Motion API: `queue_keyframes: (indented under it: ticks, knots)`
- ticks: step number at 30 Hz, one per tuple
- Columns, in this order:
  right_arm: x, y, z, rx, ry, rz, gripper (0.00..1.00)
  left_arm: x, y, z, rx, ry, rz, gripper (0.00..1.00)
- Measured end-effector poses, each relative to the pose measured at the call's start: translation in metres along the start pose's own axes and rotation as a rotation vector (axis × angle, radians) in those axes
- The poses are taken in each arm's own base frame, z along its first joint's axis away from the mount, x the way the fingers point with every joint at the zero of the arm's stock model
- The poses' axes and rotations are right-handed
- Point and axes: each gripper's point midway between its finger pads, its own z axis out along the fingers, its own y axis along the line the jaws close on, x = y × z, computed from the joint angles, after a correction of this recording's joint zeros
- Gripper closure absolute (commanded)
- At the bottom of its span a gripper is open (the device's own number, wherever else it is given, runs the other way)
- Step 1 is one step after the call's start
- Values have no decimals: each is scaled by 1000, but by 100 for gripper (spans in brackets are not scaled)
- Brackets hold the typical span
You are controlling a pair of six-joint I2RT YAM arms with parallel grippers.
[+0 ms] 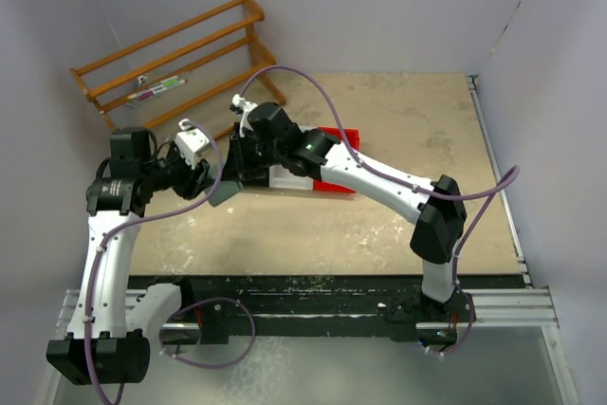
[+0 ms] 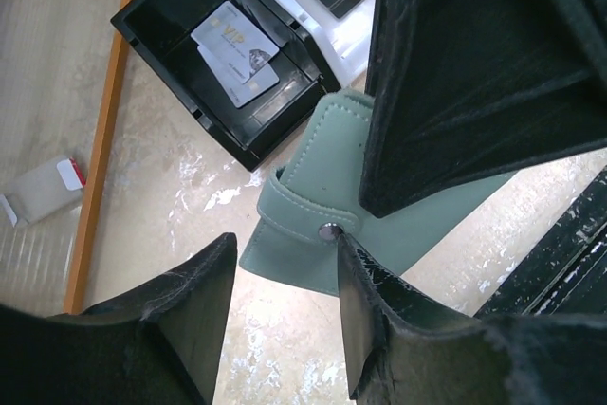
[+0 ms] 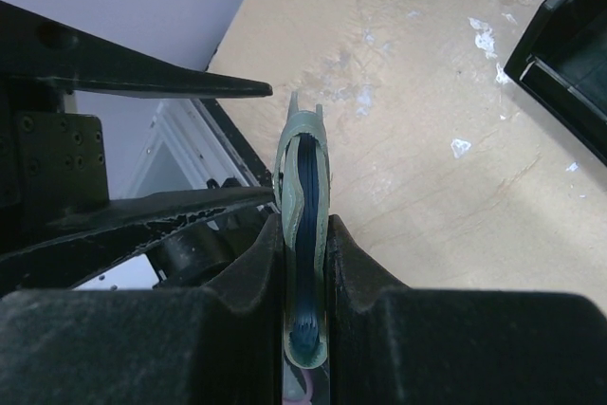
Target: Take the credit cards out of the card holder
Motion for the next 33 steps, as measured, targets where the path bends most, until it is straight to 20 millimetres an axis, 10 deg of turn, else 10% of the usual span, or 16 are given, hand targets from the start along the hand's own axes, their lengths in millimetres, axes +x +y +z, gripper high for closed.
queue_keyframes:
  ticks: [19,33]
  knots:
    - [22,2,13,6,62,8,100,16,-11,2,29,30,-22,41]
    - [9,4,10,30,21,20,100,10,-9,4,9,-4,-17,59]
